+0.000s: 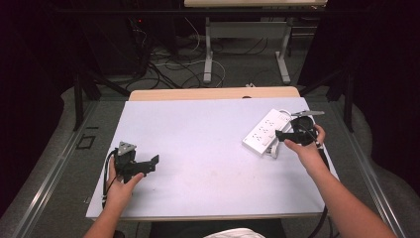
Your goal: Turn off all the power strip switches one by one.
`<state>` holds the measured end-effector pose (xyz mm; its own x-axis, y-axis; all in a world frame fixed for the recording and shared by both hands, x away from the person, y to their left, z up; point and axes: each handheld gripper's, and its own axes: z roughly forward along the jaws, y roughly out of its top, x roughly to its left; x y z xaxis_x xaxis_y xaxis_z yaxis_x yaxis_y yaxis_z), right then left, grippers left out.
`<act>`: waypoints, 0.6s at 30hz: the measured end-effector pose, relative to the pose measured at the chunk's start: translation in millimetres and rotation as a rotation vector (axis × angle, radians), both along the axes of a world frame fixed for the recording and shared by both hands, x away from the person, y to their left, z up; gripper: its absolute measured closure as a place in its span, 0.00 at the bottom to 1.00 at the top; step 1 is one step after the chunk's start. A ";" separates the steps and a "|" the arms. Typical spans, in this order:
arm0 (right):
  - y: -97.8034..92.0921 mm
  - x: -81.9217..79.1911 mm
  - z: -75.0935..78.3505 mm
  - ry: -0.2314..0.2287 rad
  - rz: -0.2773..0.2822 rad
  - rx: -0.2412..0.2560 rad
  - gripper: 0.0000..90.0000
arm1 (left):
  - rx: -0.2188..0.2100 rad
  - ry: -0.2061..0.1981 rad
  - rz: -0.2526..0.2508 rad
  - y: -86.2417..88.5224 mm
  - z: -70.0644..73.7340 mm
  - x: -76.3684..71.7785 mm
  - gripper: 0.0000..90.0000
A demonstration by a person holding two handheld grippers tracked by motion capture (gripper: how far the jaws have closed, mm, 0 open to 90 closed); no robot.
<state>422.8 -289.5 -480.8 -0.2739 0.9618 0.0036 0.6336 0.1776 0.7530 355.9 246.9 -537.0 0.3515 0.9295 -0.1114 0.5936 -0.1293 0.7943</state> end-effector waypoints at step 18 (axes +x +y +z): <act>-3.2 45.1 21.1 0.034 -0.077 -0.028 0.42 | 0.009 0.002 -0.002 0.5 -0.5 0.7 0.00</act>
<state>467.9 -292.7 -459.7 -0.1996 0.9797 -0.0160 0.6711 0.1486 0.7263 356.5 247.3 -537.5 0.3530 0.9298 -0.1040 0.5952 -0.1374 0.7917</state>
